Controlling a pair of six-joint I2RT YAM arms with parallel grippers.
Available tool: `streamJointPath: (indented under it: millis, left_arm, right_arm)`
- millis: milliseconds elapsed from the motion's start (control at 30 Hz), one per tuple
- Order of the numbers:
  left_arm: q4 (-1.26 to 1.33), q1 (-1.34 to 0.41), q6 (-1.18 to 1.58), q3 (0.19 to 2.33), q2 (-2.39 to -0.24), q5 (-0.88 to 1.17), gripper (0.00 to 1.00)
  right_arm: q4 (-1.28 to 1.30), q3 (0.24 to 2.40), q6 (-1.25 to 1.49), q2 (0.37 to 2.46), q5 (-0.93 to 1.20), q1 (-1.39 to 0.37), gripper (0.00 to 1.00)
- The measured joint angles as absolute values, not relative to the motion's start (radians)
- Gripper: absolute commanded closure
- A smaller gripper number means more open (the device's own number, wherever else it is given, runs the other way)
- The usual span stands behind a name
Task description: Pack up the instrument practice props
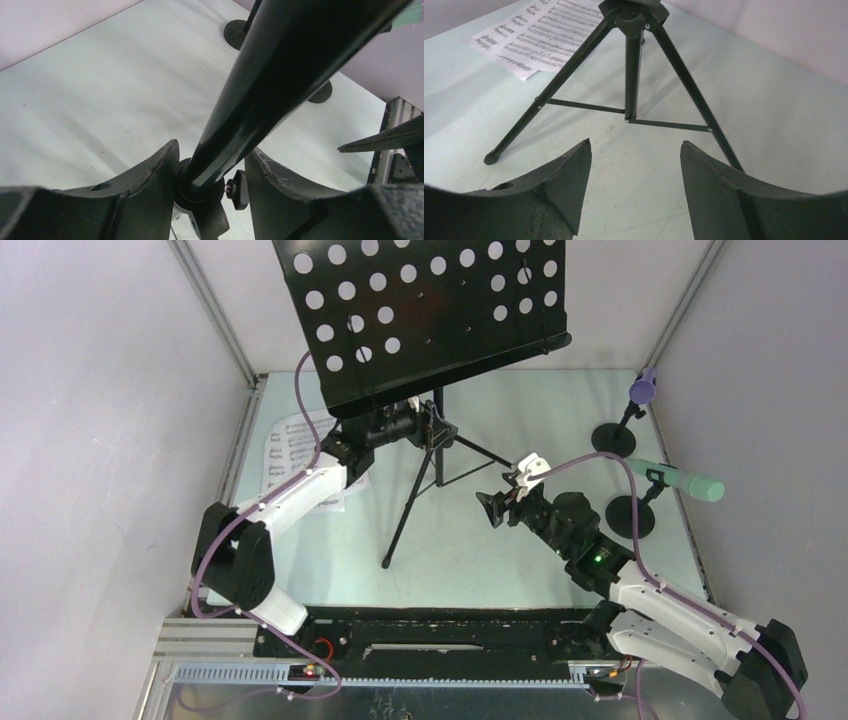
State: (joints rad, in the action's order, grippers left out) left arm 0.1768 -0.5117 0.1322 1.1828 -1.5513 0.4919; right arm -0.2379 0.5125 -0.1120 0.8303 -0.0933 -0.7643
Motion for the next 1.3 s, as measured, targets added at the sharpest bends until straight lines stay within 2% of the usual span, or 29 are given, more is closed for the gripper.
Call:
streamJointPath:
  millis: [433,767,1000,1300]
  left_arm:
    - [0.214,-0.512,0.183,1.163,-1.461,0.449,0.35]
    - [0.397,-0.503,0.278,0.924,-1.275,0.341,0.36]
    - [0.447,-0.51,0.35,0.678,-1.124,0.245,0.4]
    - [0.44,-0.604,0.327,0.574,-1.077,0.201,0.43]
  right_arm:
    - [-0.232,0.498,0.018,0.787,0.01,-0.642,0.28]
    - [-0.205,0.498,0.062,0.787,0.094,-0.587,0.28]
    - [-0.248,0.5,0.038,0.921,0.167,-0.551,0.27]
    - [-0.307,0.652,-0.151,1.156,0.175,-0.538,0.27]
